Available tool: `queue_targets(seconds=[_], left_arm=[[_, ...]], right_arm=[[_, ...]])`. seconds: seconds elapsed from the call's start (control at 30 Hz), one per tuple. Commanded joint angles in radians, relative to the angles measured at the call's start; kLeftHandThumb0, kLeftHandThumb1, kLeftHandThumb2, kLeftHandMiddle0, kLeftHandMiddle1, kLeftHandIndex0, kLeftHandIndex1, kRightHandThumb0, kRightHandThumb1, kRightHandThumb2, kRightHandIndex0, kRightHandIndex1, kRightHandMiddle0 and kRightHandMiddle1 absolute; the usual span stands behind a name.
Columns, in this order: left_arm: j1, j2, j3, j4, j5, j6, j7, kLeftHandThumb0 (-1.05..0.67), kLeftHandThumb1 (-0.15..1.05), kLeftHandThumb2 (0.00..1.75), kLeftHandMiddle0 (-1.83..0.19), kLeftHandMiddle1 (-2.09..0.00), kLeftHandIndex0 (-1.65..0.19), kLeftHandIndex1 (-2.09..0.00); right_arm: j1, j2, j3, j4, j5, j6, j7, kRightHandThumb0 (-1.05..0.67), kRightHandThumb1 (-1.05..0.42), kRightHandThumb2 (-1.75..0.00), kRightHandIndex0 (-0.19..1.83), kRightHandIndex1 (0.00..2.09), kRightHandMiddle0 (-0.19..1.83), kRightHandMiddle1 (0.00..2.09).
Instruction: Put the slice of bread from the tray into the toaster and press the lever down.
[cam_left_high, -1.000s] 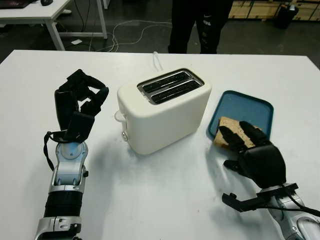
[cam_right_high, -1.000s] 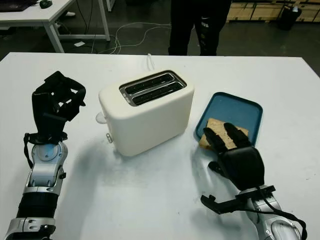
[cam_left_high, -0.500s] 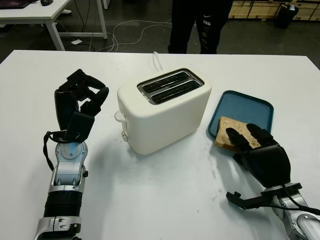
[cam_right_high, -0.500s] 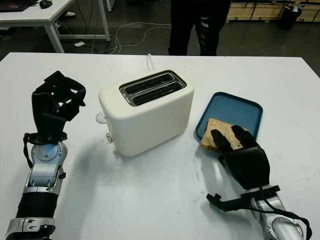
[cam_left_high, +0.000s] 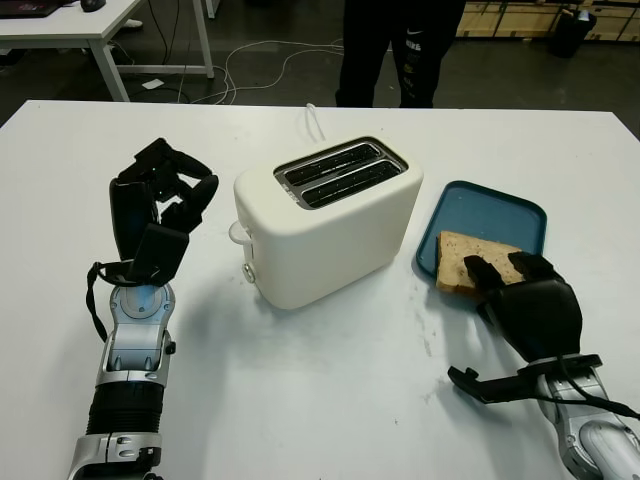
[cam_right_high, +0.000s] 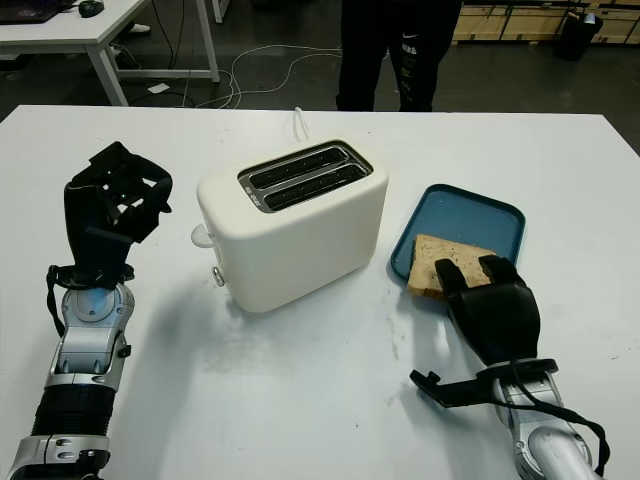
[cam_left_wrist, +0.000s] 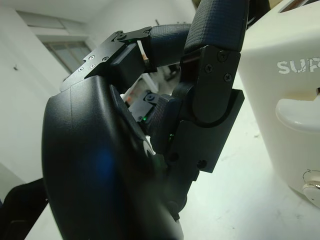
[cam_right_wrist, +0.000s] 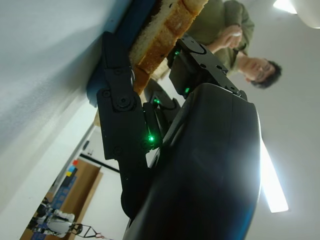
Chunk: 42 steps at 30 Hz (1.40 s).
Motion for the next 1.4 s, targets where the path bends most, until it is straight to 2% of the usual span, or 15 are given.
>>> queue_targets(seconds=[0.0, 0.03, 0.1, 0.2, 0.33, 0.43, 0.6, 0.73, 0.83, 0.93, 1.0, 1.17, 1.37], left_arm=[[0.01, 0.007, 0.002, -0.001, -0.002, -0.02, -0.002, -1.0, 0.92, 0.23, -0.91, -1.57, -0.78, -1.33], [0.01, 0.008, 0.002, -0.001, 0.0, -0.02, -0.001, -1.0, 0.92, 0.23, -0.91, -1.57, -0.78, -1.33], [0.01, 0.007, 0.002, -0.002, 0.0, -0.019, -0.001, -1.0, 0.92, 0.23, -0.91, -1.57, -0.78, -1.33], [0.011, 0.008, 0.002, -0.001, 0.0, -0.021, -0.002, -1.0, 0.92, 0.23, -0.9, -1.57, -0.78, -1.32], [0.012, 0.008, 0.002, -0.002, 0.001, -0.018, 0.0, -1.0, 0.92, 0.23, -0.9, -1.57, -0.78, -1.32], [0.012, 0.005, 0.003, -0.004, -0.003, -0.014, -0.001, -1.0, 0.92, 0.22, -0.9, -1.57, -0.78, -1.32], [0.012, 0.005, 0.002, -0.007, 0.0, -0.01, 0.001, -0.99, 0.92, 0.22, -0.91, -1.57, -0.78, -1.33], [0.012, 0.005, 0.003, -0.004, 0.0, -0.014, 0.002, -0.99, 0.92, 0.22, -0.91, -1.58, -0.77, -1.34], [0.012, 0.004, 0.003, -0.002, -0.001, -0.016, 0.001, -0.98, 0.92, 0.22, -0.91, -1.57, -0.78, -1.34], [0.012, 0.002, 0.002, -0.007, 0.001, -0.008, 0.004, -0.99, 0.92, 0.22, -0.91, -1.57, -0.78, -1.34], [0.011, 0.002, 0.001, -0.007, 0.002, -0.011, 0.004, -0.98, 0.92, 0.22, -0.91, -1.57, -0.78, -1.33], [0.011, 0.002, 0.001, -0.014, 0.006, -0.001, 0.006, -1.0, 0.92, 0.23, -0.9, -1.57, -0.78, -1.34], [0.009, 0.003, 0.002, -0.012, 0.006, -0.001, 0.006, -0.99, 0.92, 0.23, -0.89, -1.58, -0.78, -1.34]], right_arm=[[-0.006, -0.005, 0.014, 0.036, 0.012, -0.017, -0.038, -0.5, -0.92, -0.12, 0.64, 1.67, 0.46, 1.44], [-0.011, -0.008, 0.019, 0.048, 0.013, -0.025, -0.059, -0.48, -0.92, -0.15, 0.74, 1.72, 0.46, 1.62], [-0.017, -0.014, 0.024, 0.064, 0.03, -0.05, -0.087, -0.46, -0.92, -0.23, 0.85, 1.74, 0.49, 1.71], [-0.018, -0.03, 0.02, 0.066, 0.082, -0.109, -0.105, -0.46, -0.92, -0.35, 0.99, 1.74, 0.53, 1.74], [-0.018, -0.043, 0.015, 0.061, 0.114, -0.137, -0.107, -0.5, -0.92, -0.42, 1.05, 1.75, 0.56, 1.75], [-0.021, -0.05, 0.006, 0.057, 0.138, -0.164, -0.131, -0.49, -0.92, -0.43, 1.05, 1.75, 0.56, 1.75], [-0.044, -0.064, -0.014, 0.074, 0.173, -0.219, -0.209, -0.45, -0.92, -0.35, 1.0, 1.75, 0.53, 1.75], [-0.078, -0.088, -0.046, 0.065, 0.18, -0.226, -0.216, -0.43, -0.92, -0.38, 0.97, 1.75, 0.51, 1.75], [-0.112, -0.1, -0.081, 0.069, 0.208, -0.239, -0.223, -0.42, -0.92, -0.33, 0.96, 1.75, 0.52, 1.75], [-0.151, -0.125, -0.107, 0.071, 0.234, -0.254, -0.201, -0.4, -0.92, -0.35, 0.94, 1.75, 0.52, 1.75], [-0.179, -0.138, -0.12, 0.07, 0.253, -0.243, -0.139, -0.39, -0.92, -0.31, 0.94, 1.75, 0.52, 1.75], [-0.235, -0.151, -0.143, 0.067, 0.287, -0.211, 0.01, -0.42, -0.92, -0.36, 0.94, 1.75, 0.52, 1.75], [-0.358, -0.176, -0.181, 0.14, 0.377, -0.262, 0.045, -0.4, -0.92, -0.27, 0.95, 1.75, 0.55, 1.75]])
